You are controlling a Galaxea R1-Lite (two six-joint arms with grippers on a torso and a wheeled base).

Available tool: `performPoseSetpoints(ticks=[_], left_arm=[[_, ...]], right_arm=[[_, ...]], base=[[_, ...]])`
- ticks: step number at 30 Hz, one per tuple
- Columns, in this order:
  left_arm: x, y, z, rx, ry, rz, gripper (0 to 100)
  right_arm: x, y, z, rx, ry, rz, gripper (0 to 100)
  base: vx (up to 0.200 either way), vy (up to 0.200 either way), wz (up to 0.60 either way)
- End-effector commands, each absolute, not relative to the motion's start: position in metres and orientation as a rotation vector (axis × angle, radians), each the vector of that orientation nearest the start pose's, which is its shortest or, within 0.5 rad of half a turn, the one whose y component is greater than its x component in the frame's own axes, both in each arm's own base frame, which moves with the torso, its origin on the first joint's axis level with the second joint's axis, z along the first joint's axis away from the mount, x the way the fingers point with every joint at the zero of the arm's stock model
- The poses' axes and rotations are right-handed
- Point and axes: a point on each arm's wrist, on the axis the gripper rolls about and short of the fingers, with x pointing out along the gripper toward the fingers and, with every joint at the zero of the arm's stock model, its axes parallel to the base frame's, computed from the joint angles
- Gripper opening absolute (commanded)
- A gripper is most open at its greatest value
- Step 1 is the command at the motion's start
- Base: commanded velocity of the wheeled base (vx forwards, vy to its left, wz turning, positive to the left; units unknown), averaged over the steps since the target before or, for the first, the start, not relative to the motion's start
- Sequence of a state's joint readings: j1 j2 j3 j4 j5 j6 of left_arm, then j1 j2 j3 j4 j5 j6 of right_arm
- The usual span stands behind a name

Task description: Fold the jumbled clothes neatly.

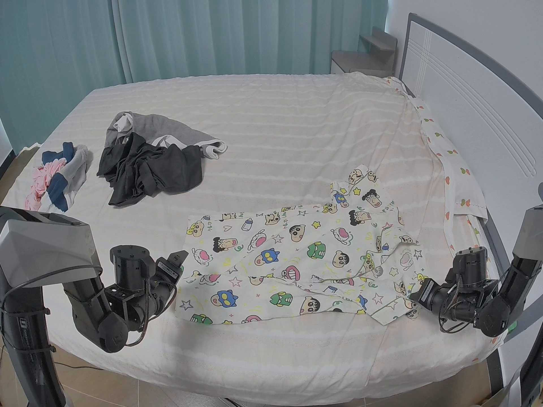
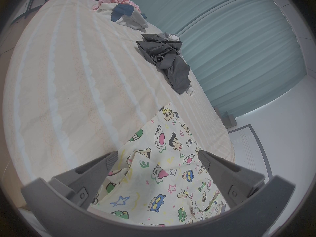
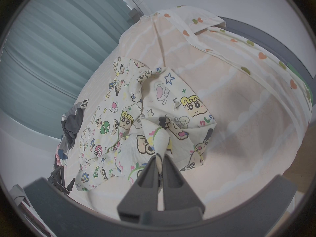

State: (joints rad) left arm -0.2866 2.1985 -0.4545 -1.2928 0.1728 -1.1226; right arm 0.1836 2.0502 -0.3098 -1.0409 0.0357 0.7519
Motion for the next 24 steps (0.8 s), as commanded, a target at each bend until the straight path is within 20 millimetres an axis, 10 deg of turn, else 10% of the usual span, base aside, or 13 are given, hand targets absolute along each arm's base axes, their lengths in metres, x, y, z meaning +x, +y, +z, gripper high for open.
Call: performPoseSetpoints(ticks=[1,2,13,24], left_arm=[[0.301,-0.085,0.013,-1.000,0.451,0.146,100],[0.301,-0.085,0.013,-1.000,0.451,0.146,100],[0.301,-0.085,0.013,-1.000,0.451,0.146,100],[0.301,-0.085,0.013,-1.000,0.450,0.146,100]], right_arm=[[0.257,0.057,0.011,0.693,0.765,-0.058,0],[0.257,0.057,0.011,0.703,0.766,-0.063,100],[0.248,0.046,0.016,0.694,0.731,-0.143,100],[0.233,0.067,0.066,0.665,0.583,0.031,100]], base=[[0.000,0.000,0.00],[0.000,0.000,0.00],[0.000,0.000,0.00],[0.000,0.000,0.00]])
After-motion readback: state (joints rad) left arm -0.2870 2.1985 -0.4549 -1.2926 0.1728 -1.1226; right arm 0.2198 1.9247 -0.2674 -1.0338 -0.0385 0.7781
